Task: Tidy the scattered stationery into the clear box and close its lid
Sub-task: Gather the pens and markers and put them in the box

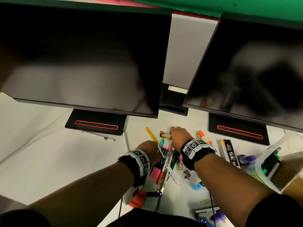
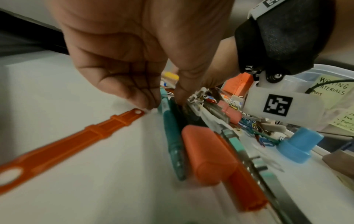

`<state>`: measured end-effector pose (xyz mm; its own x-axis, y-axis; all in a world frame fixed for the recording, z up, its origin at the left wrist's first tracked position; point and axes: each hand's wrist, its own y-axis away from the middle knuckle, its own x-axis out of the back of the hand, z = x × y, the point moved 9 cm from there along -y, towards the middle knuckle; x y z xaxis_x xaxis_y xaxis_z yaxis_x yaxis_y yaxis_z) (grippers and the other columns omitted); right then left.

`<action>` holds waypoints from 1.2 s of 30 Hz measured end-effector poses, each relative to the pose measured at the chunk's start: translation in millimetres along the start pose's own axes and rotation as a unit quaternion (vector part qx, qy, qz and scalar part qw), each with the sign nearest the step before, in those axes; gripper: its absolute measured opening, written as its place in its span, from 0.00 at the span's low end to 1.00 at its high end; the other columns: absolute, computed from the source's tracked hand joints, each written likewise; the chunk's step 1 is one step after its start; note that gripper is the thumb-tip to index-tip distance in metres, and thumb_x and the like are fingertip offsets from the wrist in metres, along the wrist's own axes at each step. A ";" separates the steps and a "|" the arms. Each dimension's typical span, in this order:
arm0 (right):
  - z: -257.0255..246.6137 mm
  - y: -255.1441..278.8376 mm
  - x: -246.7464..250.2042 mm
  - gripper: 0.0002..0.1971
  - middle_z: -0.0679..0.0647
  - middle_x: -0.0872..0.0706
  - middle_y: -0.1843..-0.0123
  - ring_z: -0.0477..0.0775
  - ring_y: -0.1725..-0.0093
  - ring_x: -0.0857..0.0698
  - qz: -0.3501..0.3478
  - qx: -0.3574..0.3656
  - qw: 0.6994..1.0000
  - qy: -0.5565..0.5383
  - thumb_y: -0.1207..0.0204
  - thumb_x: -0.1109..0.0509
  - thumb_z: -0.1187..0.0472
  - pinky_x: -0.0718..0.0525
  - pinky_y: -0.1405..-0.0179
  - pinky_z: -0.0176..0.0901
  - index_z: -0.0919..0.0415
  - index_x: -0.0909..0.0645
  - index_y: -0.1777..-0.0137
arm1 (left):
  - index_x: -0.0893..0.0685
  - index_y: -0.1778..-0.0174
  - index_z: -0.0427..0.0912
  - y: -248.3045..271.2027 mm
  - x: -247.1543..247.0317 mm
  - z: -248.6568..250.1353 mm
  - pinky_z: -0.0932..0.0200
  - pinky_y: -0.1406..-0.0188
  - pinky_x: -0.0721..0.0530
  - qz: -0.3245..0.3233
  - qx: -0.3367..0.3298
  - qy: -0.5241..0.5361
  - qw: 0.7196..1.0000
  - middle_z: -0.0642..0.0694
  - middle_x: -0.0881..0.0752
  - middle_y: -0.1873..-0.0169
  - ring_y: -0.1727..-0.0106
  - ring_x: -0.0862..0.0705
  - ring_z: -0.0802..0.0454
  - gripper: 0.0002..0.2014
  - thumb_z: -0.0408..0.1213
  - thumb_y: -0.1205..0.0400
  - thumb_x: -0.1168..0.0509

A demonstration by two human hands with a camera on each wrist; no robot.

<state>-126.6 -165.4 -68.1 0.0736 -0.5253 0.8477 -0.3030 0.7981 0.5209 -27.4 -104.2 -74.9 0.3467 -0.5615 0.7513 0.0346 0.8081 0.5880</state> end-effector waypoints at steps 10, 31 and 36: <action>13.6 9.2 19.8 0.15 0.65 0.21 0.38 0.64 0.40 0.19 -0.003 0.003 0.999 -0.033 0.21 0.41 0.67 0.22 0.47 0.49 0.67 0.28 0.36 | 0.19 0.46 0.42 -7.0 0.6 -0.1 0.57 0.49 0.18 -0.007 0.026 0.015 1.000 0.43 0.14 0.46 0.44 0.15 0.45 0.11 0.39 0.24 0.33; 37.3 60.1 7.8 0.13 0.62 0.15 0.41 0.60 0.43 0.16 0.002 -0.096 0.990 -0.103 0.23 0.35 0.63 0.20 0.52 0.42 0.67 0.21 0.41 | 0.34 0.30 0.37 8.7 42.6 -89.0 0.50 0.42 0.18 0.060 0.165 -0.014 0.984 0.35 0.27 0.35 0.38 0.19 0.38 0.26 0.35 0.22 0.35; 26.0 72.8 -20.2 0.10 0.54 0.21 0.66 0.57 0.58 0.20 -0.067 -0.128 0.979 -0.143 0.25 0.31 0.57 0.26 0.73 0.39 0.64 0.23 0.62 | 0.34 0.33 0.37 8.6 30.6 -84.6 0.49 0.47 0.18 0.064 0.158 0.035 0.985 0.35 0.18 0.41 0.42 0.17 0.38 0.22 0.30 0.22 0.38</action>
<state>-174.8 -104.4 -50.0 -0.1832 -0.6617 0.7270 -0.0586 0.7456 0.6638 62.8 -99.4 -72.2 0.3937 -0.4367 0.8089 -0.3029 0.7692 0.5626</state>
